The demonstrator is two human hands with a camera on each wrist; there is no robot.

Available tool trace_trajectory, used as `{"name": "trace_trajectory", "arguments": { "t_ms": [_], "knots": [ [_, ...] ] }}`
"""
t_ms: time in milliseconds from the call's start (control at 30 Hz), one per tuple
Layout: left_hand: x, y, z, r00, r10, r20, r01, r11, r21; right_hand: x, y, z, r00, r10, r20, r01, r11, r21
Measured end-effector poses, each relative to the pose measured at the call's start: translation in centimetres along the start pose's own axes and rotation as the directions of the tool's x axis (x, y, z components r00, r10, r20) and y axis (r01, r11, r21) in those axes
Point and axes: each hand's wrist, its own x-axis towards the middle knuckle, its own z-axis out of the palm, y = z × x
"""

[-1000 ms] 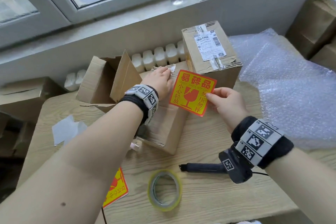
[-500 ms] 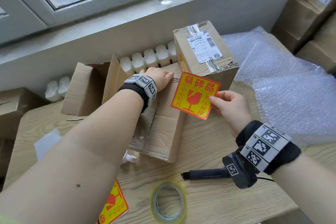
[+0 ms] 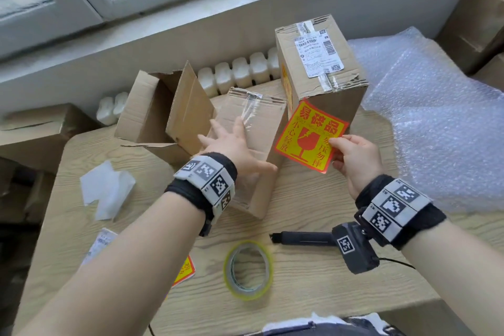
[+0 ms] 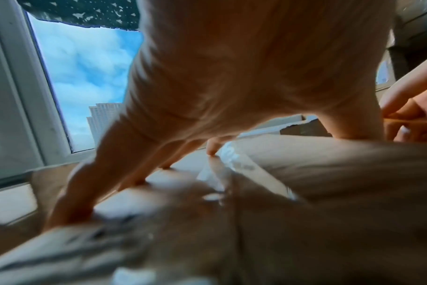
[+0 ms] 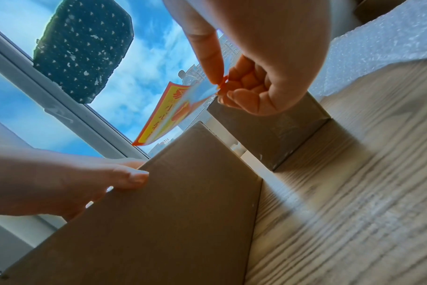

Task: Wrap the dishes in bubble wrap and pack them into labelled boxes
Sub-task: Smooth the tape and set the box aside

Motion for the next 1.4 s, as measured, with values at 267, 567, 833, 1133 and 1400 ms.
{"name": "trace_trajectory", "arguments": {
  "t_ms": [267,567,833,1133,1400],
  "knots": [
    [-0.1,-1.0,0.2,0.992,-0.075,-0.100,0.064,0.992,-0.113,-0.9,2.1,-1.4,0.979,0.130,0.157,-0.119,0.990,-0.078],
    [-0.4,-3.2,-1.1,0.995,-0.017,-0.096,-0.017,0.940,-0.341,-1.5,3.5,1.6,0.900,0.270,0.343,-0.294,0.956,0.020],
    [0.4,-4.3,-1.6,0.998,-0.005,-0.067,-0.019,0.935,-0.354,-0.7,4.2,5.2,0.862,0.287,0.419,-0.329,0.944,0.031],
    [0.9,-4.4,-1.7,0.998,0.002,-0.056,-0.022,0.933,-0.359,-0.6,4.9,6.3,0.869,0.303,0.392,-0.333,0.943,0.010],
    [1.0,-4.1,-2.0,1.000,-0.001,-0.016,-0.004,0.947,-0.321,-0.5,5.1,6.7,0.885,0.310,0.347,-0.322,0.946,-0.026]
  ]
}}
